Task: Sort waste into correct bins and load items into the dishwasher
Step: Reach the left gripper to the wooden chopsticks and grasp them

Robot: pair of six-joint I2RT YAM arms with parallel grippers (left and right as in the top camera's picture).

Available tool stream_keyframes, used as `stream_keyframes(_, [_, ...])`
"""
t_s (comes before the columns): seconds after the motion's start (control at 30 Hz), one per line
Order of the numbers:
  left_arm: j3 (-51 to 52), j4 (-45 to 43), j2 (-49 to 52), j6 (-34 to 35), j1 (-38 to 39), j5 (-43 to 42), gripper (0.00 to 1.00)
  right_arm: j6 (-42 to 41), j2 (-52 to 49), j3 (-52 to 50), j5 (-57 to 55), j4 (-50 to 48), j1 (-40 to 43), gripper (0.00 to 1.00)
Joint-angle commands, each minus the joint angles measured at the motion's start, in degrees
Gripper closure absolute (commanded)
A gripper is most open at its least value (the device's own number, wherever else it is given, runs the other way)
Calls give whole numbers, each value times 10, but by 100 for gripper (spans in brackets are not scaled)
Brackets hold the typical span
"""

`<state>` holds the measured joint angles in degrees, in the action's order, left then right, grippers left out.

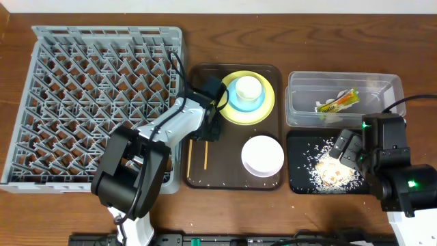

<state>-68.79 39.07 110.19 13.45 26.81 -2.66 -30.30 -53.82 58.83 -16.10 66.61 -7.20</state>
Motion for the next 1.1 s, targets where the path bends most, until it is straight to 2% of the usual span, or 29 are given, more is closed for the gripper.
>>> stream_keyframes(0.0, [23,0,15,0,2,7,73,6,2,8,-4,0,7,1])
stream_keyframes(0.33, [65,-38,15,20,24,-3,78,6,2,8,-4,0,7,1])
stream_keyframes(0.53, [87,-67,15,23,39,-2,92,6,2,8,-4,1,7,1])
stream_keyframes(0.73, [64,-62,-4,33,28,-3,93,6,2,8,-4,1,7,1])
stream_keyframes(0.9, [31,-45,-79,38,11,7,93,6,2,8,-4,1,7,1])
stream_keyframes(1.07, [23,-26,-246,32,-8,78,93,6,2,8,-4,0,7,1])
